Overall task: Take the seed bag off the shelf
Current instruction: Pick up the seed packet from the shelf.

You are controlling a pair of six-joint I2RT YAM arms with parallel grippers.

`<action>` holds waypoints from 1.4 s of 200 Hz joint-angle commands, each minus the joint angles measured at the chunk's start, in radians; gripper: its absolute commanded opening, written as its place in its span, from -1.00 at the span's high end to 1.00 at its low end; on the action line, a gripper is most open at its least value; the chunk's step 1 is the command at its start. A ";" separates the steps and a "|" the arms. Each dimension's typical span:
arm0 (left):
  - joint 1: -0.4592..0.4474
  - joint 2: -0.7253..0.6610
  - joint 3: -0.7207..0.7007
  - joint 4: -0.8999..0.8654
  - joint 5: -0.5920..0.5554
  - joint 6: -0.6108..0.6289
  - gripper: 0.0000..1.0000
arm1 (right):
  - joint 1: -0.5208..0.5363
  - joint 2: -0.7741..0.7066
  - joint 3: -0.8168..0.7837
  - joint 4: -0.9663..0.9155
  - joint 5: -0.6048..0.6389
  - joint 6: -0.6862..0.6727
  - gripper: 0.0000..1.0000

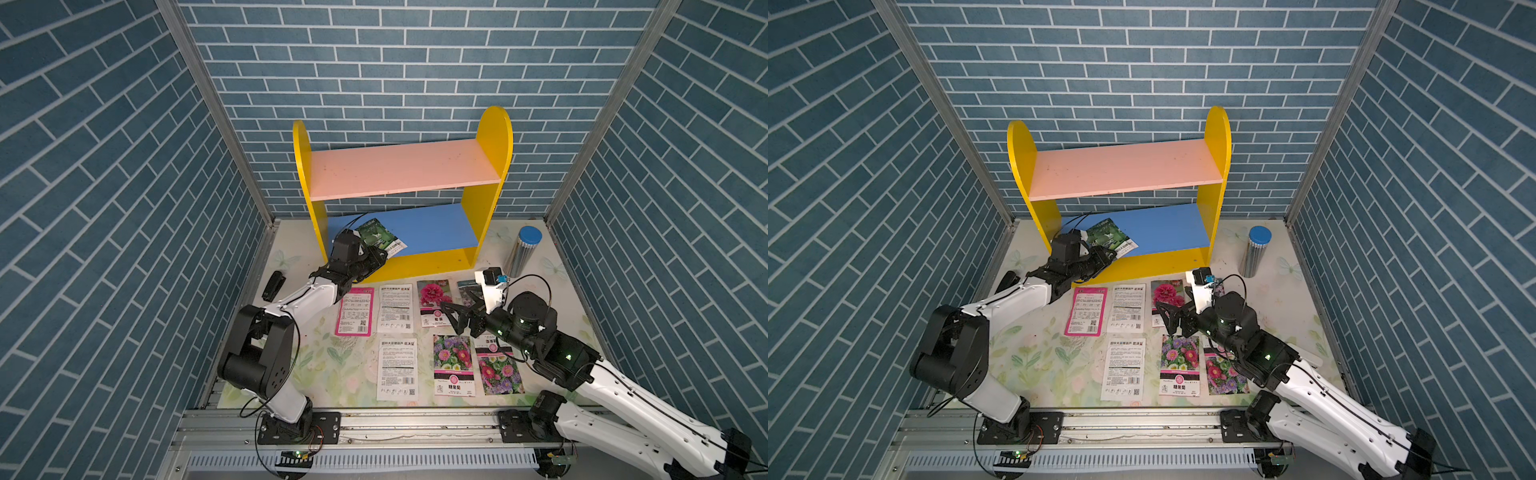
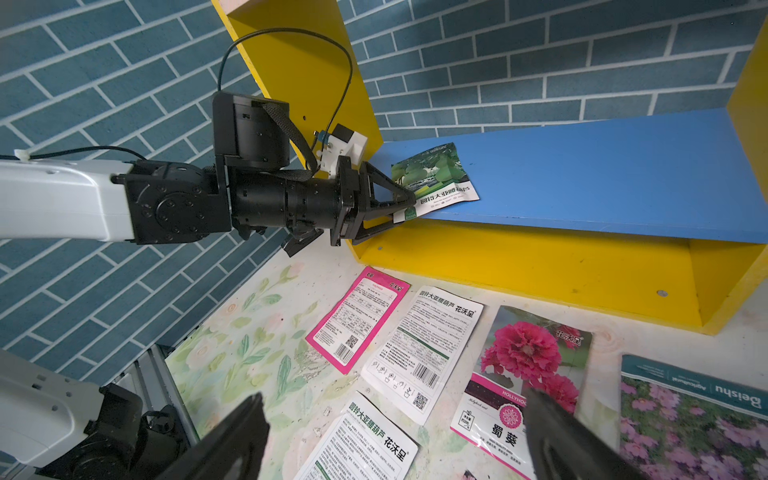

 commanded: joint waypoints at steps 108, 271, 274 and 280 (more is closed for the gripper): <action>0.009 -0.037 0.027 -0.008 0.060 0.079 1.00 | -0.035 -0.018 -0.039 0.027 -0.060 0.049 -0.94; -0.227 -0.374 -0.038 -0.201 0.480 0.581 1.00 | -0.592 0.111 -0.101 0.435 -0.911 0.248 -0.94; -0.229 -0.384 -0.041 -0.204 0.482 0.584 1.00 | -0.598 0.113 -0.100 0.438 -0.918 0.250 -0.94; -0.228 -0.401 -0.050 -0.209 0.487 0.588 1.00 | -0.611 0.115 -0.098 0.445 -0.930 0.253 -0.94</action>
